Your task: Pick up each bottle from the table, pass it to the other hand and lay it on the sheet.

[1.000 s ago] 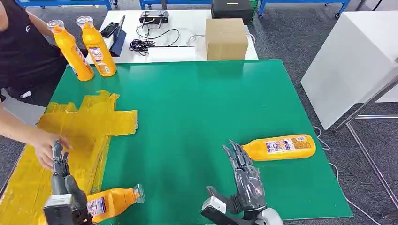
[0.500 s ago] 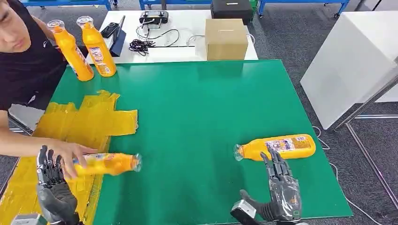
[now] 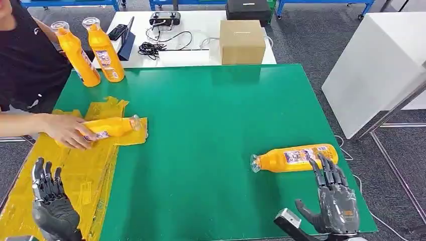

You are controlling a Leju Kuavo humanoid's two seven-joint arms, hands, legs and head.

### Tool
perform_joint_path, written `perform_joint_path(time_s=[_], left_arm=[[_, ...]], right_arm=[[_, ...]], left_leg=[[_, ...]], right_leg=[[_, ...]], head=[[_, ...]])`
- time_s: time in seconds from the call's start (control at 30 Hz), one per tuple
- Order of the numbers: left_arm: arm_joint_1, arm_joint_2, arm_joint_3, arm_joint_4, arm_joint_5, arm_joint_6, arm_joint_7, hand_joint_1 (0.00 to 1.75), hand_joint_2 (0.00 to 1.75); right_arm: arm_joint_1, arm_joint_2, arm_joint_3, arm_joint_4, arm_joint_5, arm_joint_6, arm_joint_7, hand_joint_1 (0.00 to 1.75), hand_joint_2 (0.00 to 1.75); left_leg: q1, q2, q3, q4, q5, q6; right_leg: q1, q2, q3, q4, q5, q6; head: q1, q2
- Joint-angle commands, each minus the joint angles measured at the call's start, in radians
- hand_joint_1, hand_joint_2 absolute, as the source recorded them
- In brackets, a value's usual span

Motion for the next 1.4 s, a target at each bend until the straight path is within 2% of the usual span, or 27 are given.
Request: perform_joint_path(time_s=[0.03, 0.37, 0.93, 1.13, 1.4], left_arm=[[-0.009, -0.011, 0.017, 0.009, 0.003, -0.009, 0.001, 0.0, 0.0], [-0.05, 0.024, -0.037, 0.052, 0.016, -0.017, 0.024, 0.0, 0.0], [-0.05, 0.031, -0.044, 0.054, 0.02, -0.014, 0.028, 0.0, 0.0], [-0.068, 0.047, -0.074, 0.068, 0.035, -0.006, 0.04, 0.0, 0.0], [-0.075, 0.057, -0.081, 0.074, 0.054, -0.001, 0.05, 0.0, 0.0]], right_arm=[[0.006, -0.022, -0.083, -0.007, 0.013, 0.045, -0.003, 0.0, 1.75], [-0.189, -0.082, -0.157, 0.242, -0.046, 0.246, -0.039, 0.0, 1.75], [-0.196, -0.086, -0.149, 0.252, -0.046, 0.263, -0.039, 0.0, 1.75], [-0.333, -0.093, -0.078, 0.407, -0.038, 0.305, -0.058, 0.0, 1.75], [-0.446, -0.086, 0.026, 0.519, -0.009, 0.34, -0.06, 0.0, 1.75]], left_leg=[[0.0, 0.001, 0.001, 0.0, 0.0, -0.001], [0.001, 0.003, 0.003, -0.002, 0.001, 0.0], [0.0, 0.001, 0.002, -0.001, 0.001, -0.001], [0.001, 0.005, 0.003, -0.002, 0.001, -0.001], [0.0, 0.003, 0.004, -0.001, 0.001, -0.001]], right_leg=[[0.0, 0.0, 0.001, -0.001, 0.0, 0.0], [0.001, 0.002, 0.002, -0.004, 0.002, 0.001], [0.0, 0.0, 0.002, -0.002, 0.001, 0.0], [0.001, 0.004, 0.003, -0.003, 0.003, 0.001], [0.001, 0.003, 0.004, -0.002, 0.002, 0.0]], head=[[0.0, 0.0], [0.0, 0.0], [0.0, 0.0], [0.0, 0.0], [0.0, 0.0]])
